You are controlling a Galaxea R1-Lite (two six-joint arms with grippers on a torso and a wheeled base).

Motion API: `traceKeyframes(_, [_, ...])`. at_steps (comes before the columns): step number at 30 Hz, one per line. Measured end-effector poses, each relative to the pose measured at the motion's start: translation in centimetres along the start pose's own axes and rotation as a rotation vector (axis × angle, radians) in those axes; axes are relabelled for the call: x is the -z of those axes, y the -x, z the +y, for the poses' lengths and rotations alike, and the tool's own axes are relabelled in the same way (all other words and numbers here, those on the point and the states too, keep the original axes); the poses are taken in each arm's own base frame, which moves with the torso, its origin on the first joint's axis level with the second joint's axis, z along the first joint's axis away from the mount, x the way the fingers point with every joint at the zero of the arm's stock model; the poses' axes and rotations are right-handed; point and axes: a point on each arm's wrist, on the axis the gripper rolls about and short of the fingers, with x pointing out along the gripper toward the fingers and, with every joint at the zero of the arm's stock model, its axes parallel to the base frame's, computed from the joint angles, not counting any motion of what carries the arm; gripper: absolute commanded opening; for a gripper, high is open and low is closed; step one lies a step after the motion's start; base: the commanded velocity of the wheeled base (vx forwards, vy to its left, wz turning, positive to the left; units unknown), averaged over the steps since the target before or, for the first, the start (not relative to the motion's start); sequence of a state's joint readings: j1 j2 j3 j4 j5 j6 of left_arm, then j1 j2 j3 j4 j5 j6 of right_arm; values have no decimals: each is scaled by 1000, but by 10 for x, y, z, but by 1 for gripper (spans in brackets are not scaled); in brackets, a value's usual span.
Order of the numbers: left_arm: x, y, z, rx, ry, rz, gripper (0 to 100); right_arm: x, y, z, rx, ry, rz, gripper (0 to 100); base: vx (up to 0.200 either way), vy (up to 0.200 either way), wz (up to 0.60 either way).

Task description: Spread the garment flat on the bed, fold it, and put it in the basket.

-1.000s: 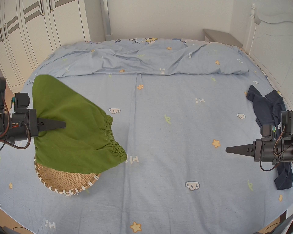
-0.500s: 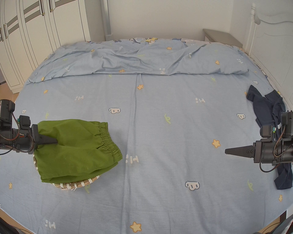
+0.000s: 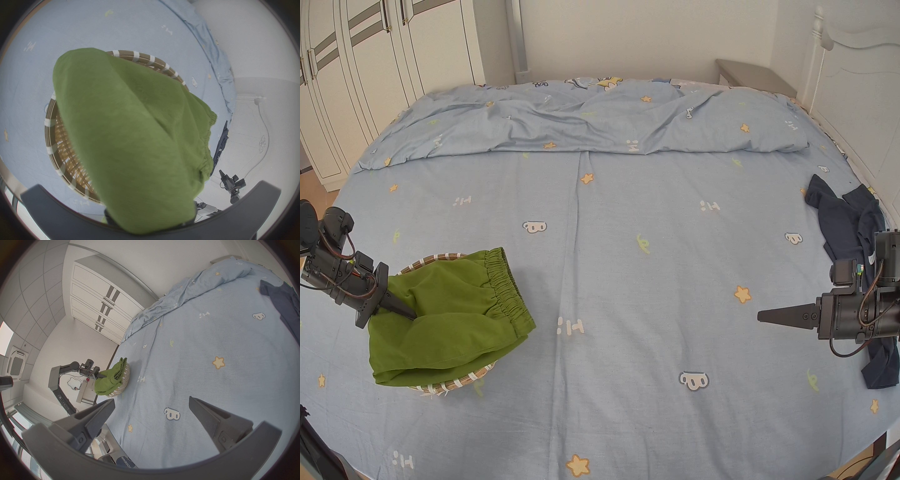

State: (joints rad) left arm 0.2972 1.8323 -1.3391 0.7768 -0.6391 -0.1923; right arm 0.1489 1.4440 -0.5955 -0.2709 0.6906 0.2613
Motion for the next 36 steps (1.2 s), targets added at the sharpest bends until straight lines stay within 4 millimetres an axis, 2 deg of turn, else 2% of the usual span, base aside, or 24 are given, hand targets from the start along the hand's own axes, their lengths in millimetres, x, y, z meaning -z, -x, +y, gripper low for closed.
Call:
traceKeyframes(5, [-15, -13, 8, -52, 23, 24, 0, 1, 0, 0, -2, 1, 3, 100, 0, 0, 0])
traceKeyframes(6, [-17, -15, 10, -70, 26, 27, 100, 1, 0, 0, -1, 1, 2, 100, 0, 0, 0])
traceKeyframes(13, [-24, -29, 17, -166, 46, 49, 100, 1, 0, 1, -2, 1, 3, 100, 0, 0, 0])
traceKeyframes(18, [-22, -25, 13, -166, 46, 49, 100, 0, 0, 1, -2, 1, 2, 100, 0, 0, 0])
traceKeyframes(24, [-9, 3, -5, -161, 22, -4, 100, 0, 0, 1, -2, 2, 2, 100, 0, 0, 0])
traceKeyframes(36, [47, 84, -52, -262, -33, -156, 100, 1, 1, 1, 7, 11, -6, 100, 0, 0, 0])
